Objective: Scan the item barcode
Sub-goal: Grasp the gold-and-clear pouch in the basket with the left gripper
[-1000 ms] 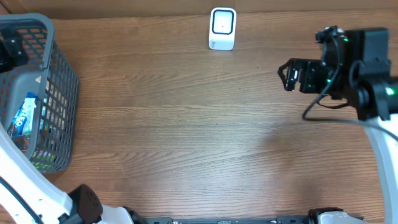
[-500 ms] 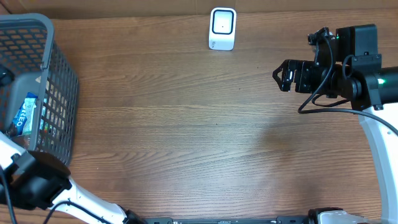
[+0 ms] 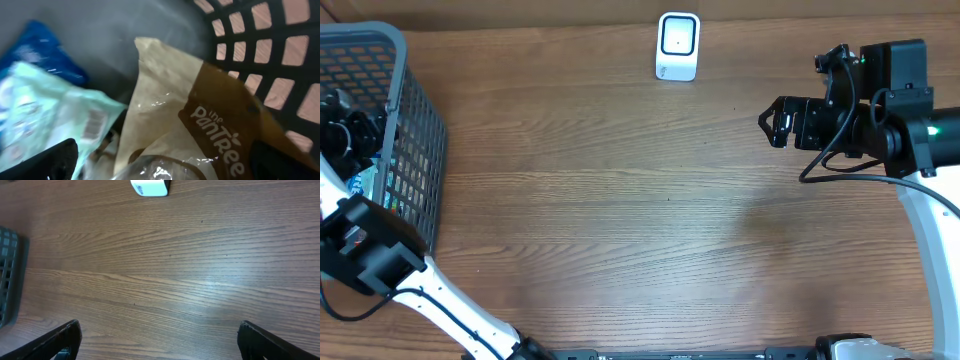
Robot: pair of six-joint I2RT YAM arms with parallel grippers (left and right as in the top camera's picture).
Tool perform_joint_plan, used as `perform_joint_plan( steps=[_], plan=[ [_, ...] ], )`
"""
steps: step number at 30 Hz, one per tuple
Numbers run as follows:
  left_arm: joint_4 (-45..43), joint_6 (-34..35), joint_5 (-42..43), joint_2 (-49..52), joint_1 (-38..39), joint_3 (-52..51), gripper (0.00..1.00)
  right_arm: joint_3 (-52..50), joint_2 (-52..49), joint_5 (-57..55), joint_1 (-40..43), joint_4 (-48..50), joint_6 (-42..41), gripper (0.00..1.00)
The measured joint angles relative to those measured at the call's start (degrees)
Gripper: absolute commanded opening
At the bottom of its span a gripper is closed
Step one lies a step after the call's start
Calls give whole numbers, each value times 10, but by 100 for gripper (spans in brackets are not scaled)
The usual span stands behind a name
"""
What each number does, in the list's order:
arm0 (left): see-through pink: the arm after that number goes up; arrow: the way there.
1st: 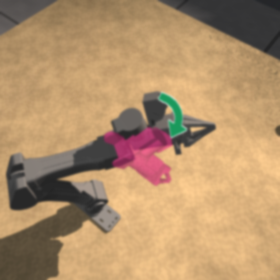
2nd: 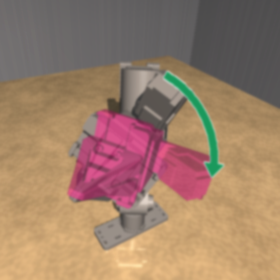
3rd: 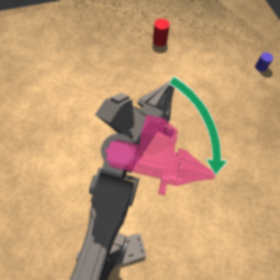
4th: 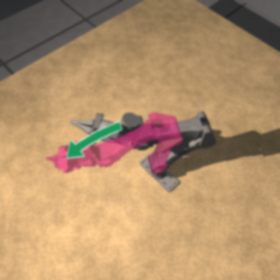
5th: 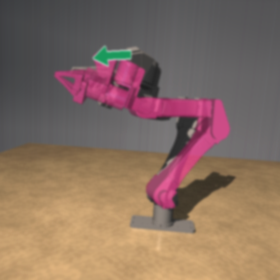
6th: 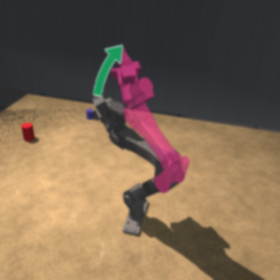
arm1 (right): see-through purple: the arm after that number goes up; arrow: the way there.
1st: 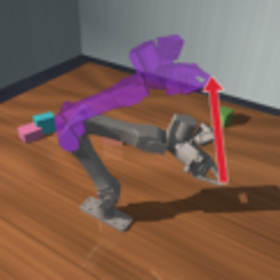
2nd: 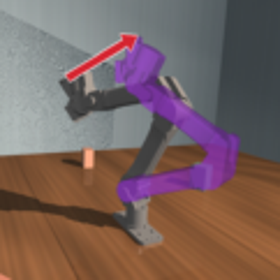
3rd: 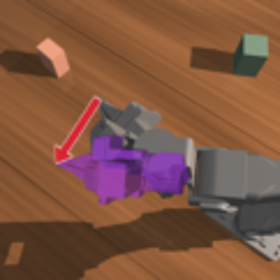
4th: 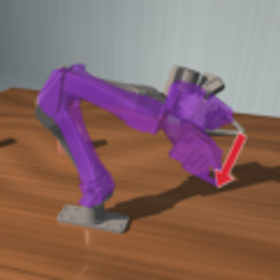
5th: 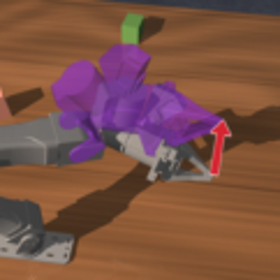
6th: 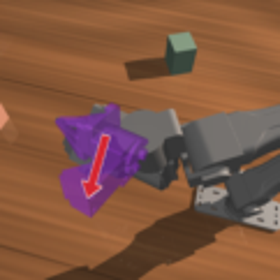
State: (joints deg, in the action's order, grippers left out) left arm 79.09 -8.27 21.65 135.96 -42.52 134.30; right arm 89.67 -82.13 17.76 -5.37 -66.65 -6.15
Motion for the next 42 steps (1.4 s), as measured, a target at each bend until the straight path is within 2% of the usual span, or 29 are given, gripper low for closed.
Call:
perform_joint_plan(
  steps=[3,6,7,8,9,10,19,25,28,29,30,32,33,37,42],
  plan=[
    [0,-10,7,15,10,0,98,0,0,0,0,0,0,100],
    [5,-14,9,30,18,0,80,0,0,0,0,0,0,100],
    [10,-16,9,38,21,0,61,0,0,0,0,0,0,100],
    [16,-18,9,43,22,0,47,0,0,0,0,0,0,100],
    [17,-17,9,43,23,0,21,0,0,0,0,0,0,100],
    [24,-21,12,43,25,0,4,0,0,0,0,0,0,100],
    [39,-2,6,45,35,13,4,0,0,0,0,0,0,100],
    [87,12,1,41,34,126,4,0,0,0,0,0,0,100],
    [129,28,-20,7,34,176,4,0,0,0,0,-1,0,100],
    [140,30,-28,-6,34,182,15,0,0,0,0,-2,0,100],
    [159,35,-42,-31,34,189,42,0,0,0,0,-2,0,100],
    [174,41,-61,-68,34,197,83,0,0,0,0,-2,0,100],
    [175,44,-66,-77,34,198,100,0,0,0,0,-2,0,100],
    [169,54,-92,-90,34,183,100,0,0,0,0,-3,0,100],
    [147,57,-113,-47,24,140,100,0,0,0,0,-5,0,100]
  ],
)
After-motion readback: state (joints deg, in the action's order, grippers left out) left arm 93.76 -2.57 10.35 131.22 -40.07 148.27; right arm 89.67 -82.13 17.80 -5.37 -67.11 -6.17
